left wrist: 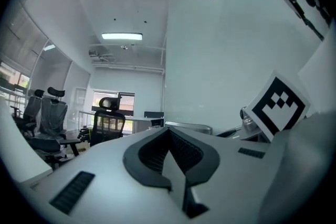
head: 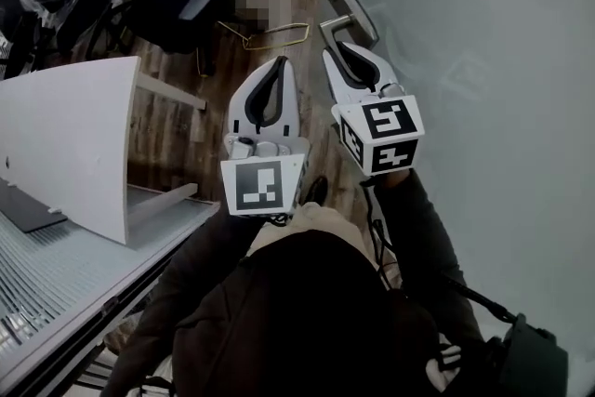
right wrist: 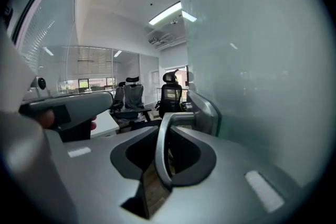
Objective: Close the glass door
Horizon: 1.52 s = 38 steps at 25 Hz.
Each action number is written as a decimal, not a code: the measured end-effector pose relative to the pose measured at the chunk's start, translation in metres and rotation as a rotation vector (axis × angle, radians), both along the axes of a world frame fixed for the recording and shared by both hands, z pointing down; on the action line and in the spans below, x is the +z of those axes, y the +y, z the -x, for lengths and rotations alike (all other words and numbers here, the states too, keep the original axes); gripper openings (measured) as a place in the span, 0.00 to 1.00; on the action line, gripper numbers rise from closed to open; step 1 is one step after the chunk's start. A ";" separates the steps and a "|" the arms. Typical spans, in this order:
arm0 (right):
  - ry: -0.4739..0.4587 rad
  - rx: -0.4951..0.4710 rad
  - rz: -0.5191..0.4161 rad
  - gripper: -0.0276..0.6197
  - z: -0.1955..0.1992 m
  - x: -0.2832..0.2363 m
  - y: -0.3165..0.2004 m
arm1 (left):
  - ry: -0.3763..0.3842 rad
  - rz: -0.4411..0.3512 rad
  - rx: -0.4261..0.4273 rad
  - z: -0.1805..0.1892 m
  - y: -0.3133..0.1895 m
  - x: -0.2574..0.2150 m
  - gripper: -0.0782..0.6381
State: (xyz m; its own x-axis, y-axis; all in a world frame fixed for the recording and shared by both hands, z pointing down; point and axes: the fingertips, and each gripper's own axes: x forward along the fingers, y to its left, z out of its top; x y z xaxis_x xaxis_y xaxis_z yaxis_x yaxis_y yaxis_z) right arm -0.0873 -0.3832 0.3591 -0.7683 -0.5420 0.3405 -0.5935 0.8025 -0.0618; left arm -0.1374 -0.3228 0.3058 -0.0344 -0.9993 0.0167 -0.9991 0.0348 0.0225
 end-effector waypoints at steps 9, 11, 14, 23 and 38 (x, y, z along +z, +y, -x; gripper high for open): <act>0.009 -0.175 -0.016 0.14 0.072 -0.006 0.119 | 0.014 -0.012 -0.139 0.057 0.112 0.002 0.10; 0.003 -0.208 -0.017 0.14 0.081 -0.008 0.146 | 0.013 -0.020 -0.171 0.062 0.142 -0.001 0.10; -0.003 -0.264 -0.022 0.14 0.097 -0.013 0.189 | 0.005 -0.015 -0.222 0.069 0.193 0.000 0.10; 0.002 -0.421 0.017 0.14 0.130 -0.013 0.291 | -0.009 -0.011 -0.327 0.097 0.287 -0.019 0.10; 0.008 -0.638 0.003 0.14 0.150 -0.023 0.472 | 0.015 -0.023 -0.432 0.111 0.439 -0.028 0.10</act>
